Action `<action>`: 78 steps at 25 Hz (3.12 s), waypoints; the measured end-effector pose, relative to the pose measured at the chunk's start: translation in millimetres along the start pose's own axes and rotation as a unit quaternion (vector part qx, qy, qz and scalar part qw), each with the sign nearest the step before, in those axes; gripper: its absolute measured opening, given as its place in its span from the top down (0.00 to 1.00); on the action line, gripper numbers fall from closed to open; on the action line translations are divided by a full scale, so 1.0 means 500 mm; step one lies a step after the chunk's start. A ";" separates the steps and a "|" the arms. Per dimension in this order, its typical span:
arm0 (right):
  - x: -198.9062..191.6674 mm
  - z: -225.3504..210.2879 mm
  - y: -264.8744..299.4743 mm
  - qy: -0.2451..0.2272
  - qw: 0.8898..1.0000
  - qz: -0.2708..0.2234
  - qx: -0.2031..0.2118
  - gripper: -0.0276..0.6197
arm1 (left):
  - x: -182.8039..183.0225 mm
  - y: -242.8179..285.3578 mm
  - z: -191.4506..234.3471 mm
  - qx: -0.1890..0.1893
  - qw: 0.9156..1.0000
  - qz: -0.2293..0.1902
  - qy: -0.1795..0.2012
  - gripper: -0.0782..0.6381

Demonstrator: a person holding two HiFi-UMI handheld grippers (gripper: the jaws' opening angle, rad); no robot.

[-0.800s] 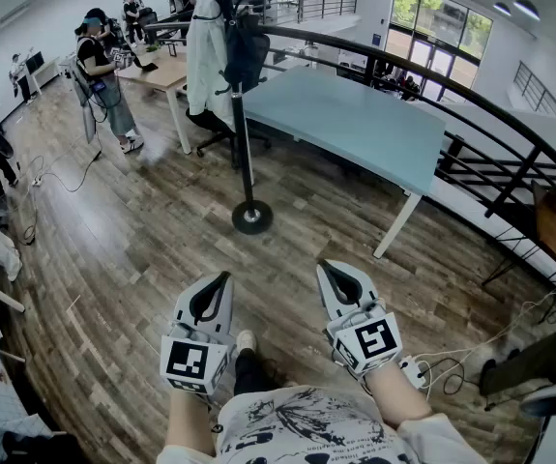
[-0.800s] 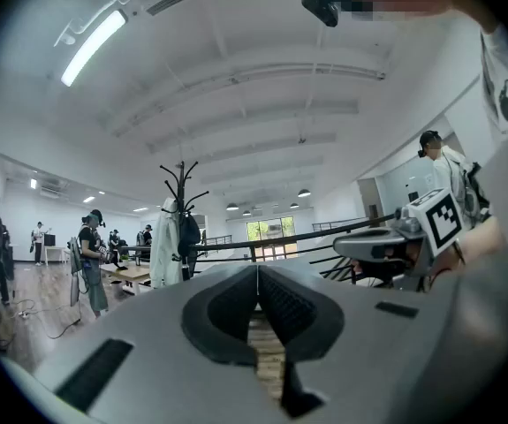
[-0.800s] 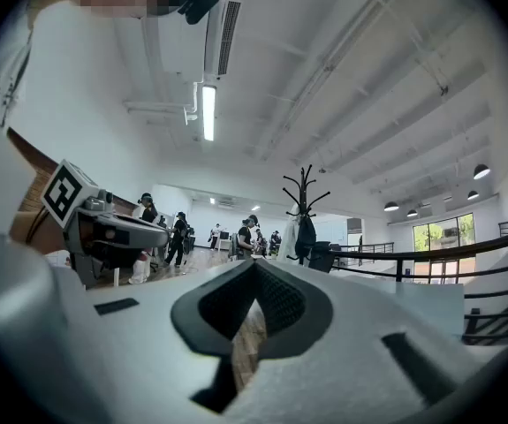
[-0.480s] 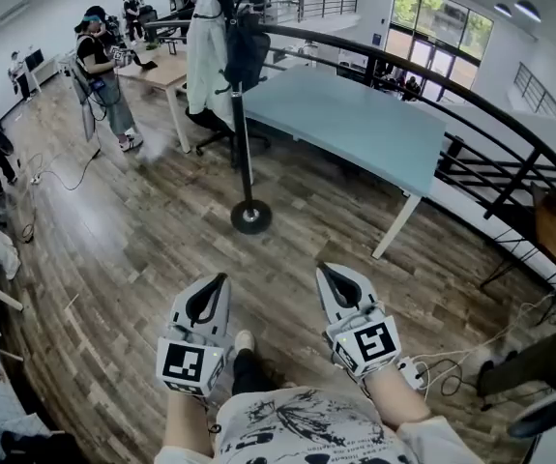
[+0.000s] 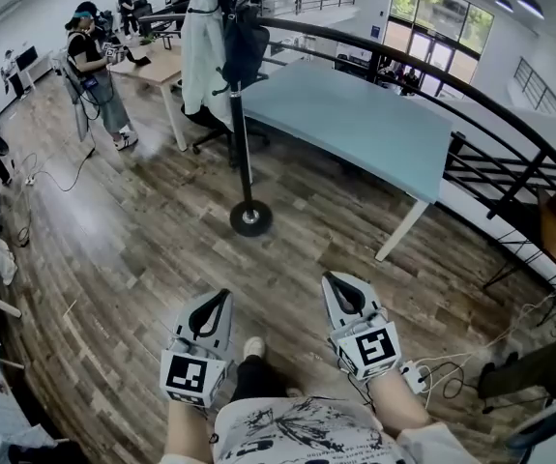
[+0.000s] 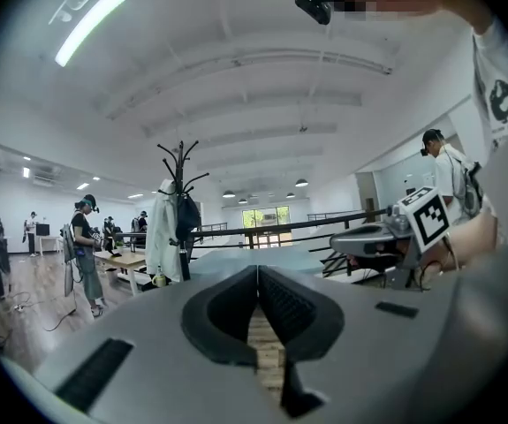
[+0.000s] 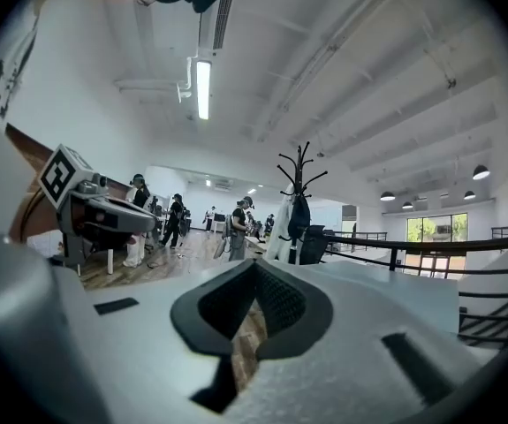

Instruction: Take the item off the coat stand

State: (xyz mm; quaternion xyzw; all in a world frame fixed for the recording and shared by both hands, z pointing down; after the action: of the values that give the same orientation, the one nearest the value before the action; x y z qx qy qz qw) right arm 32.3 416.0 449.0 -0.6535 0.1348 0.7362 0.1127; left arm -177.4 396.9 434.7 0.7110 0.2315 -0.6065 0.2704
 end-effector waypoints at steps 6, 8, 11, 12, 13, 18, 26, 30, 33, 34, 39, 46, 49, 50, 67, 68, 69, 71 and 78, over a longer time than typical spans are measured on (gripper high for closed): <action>0.017 -0.034 0.173 -0.006 1.000 -0.004 0.005 0.97 | 0.033 0.101 0.155 0.018 0.999 -0.027 -0.014 0.88; 0.025 -0.039 0.244 -0.025 1.000 -0.004 0.005 0.97 | 0.044 0.144 0.216 0.021 0.999 -0.034 -0.020 0.88; 0.039 -0.041 0.344 -0.039 0.999 -0.004 0.009 0.97 | 0.050 0.208 0.302 0.009 0.999 -0.045 -0.022 0.88; 0.045 -0.044 0.375 -0.039 0.999 -0.004 0.009 0.97 | 0.058 0.228 0.329 0.006 0.999 -0.048 -0.019 0.88; 0.051 -0.049 0.406 -0.037 0.999 -0.004 0.007 0.97 | 0.068 0.247 0.355 0.003 0.999 -0.051 -0.015 0.88; 0.069 -0.091 0.532 0.013 1.000 -0.013 -0.016 0.97 | 0.092 0.336 0.442 -0.025 0.998 -0.064 0.012 0.88; 0.046 -0.159 0.703 0.012 1.000 -0.001 0.014 0.97 | 0.078 0.471 0.523 -0.016 0.999 -0.041 0.004 0.88; 0.024 -0.240 0.798 0.017 0.999 -0.007 0.039 0.97 | 0.057 0.568 0.550 0.008 1.000 -0.022 -0.001 0.88; 0.025 -0.317 0.873 0.014 0.998 -0.015 0.063 0.97 | 0.059 0.655 0.570 0.035 0.999 -0.019 -0.002 0.88; 0.030 -0.344 0.898 0.011 0.997 -0.018 0.072 0.97 | 0.066 0.686 0.576 0.045 0.999 -0.021 -0.002 0.88; 0.061 -0.474 1.018 -0.003 0.993 -0.032 0.116 0.97 | 0.118 0.832 0.603 0.095 0.995 -0.039 0.004 0.88; 0.093 -0.581 1.157 -0.019 0.984 -0.056 0.168 0.97 | 0.151 0.962 0.637 0.142 0.988 -0.055 0.005 0.88; 0.095 -0.604 1.198 -0.009 0.984 -0.059 0.167 0.97 | 0.152 1.001 0.651 0.142 0.988 -0.052 0.009 0.88; 0.097 -0.608 1.209 -0.007 0.984 -0.060 0.165 0.97 | 0.153 1.011 0.657 0.141 0.989 -0.051 0.010 0.88; 0.187 -0.619 1.395 -0.029 0.988 -0.093 0.116 0.57 | 0.205 1.056 0.752 0.104 0.991 -0.074 0.030 0.88; 0.184 -0.618 1.409 -0.027 0.988 -0.091 0.118 0.57 | 0.202 1.055 0.753 0.100 0.992 -0.072 0.030 0.88; 0.183 -0.616 1.422 -0.022 0.988 -0.090 0.121 0.57 | 0.198 1.054 0.751 0.095 0.993 -0.067 0.028 0.88; 0.186 -0.612 1.444 -0.014 0.987 -0.091 0.135 0.57 | 0.190 1.053 0.748 0.085 0.994 -0.056 0.027 0.88; 0.195 -0.588 1.469 -0.069 0.984 -0.088 0.136 0.75 | 0.183 1.040 0.762 0.085 0.995 -0.057 0.020 0.88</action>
State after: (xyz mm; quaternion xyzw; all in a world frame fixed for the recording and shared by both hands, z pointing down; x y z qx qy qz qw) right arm 43.5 -375.7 357.5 -0.5893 0.1675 0.7412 0.2743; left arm -102.1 -244.6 353.4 0.7289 0.2248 -0.6240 0.1695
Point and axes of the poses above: the fingertips, and each gripper's own axes: y forward along the fingers, z to its left, x out of its top, the point moved 4 cm from there along -y, backward along the fingers, and after that the axes turned 2 degrees about y, right-handed, at the moved point
